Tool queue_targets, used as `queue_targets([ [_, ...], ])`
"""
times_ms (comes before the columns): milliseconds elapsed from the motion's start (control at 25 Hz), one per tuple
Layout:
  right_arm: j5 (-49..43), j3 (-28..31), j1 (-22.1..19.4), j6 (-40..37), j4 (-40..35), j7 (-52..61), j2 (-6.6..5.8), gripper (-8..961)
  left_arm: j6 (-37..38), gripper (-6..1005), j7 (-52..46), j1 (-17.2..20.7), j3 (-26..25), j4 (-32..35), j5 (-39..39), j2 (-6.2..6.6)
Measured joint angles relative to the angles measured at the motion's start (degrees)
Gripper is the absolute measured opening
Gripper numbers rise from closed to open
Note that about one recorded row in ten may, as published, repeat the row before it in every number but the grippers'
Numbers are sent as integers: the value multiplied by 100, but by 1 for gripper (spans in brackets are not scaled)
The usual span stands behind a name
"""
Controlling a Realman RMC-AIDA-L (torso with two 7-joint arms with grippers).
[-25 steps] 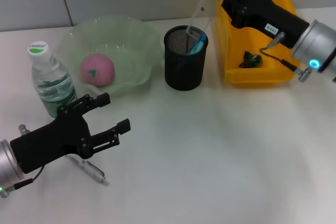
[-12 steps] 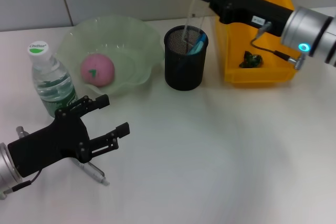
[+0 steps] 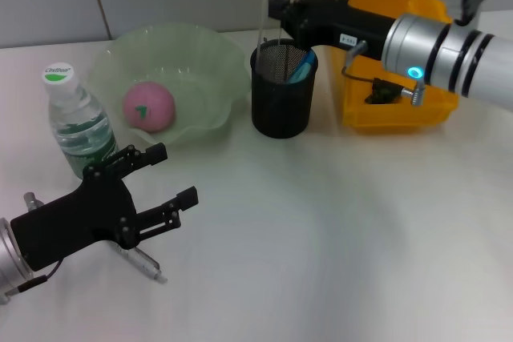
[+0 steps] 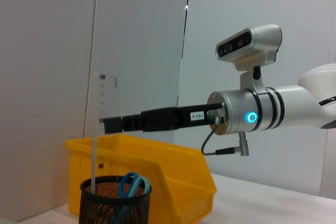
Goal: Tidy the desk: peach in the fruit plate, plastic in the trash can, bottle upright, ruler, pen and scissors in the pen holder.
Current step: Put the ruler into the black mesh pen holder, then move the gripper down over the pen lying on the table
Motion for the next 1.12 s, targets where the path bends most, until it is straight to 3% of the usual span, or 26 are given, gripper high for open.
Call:
queue_targets([
  [760,19,-172,-200,125,-154,423,-5,154,5,814,-70,-1,0,42,-29,18],
  [1120,32,-116,-259,69,-170,429,4,347,6,815,-72,-1,0,68,-31,18],
])
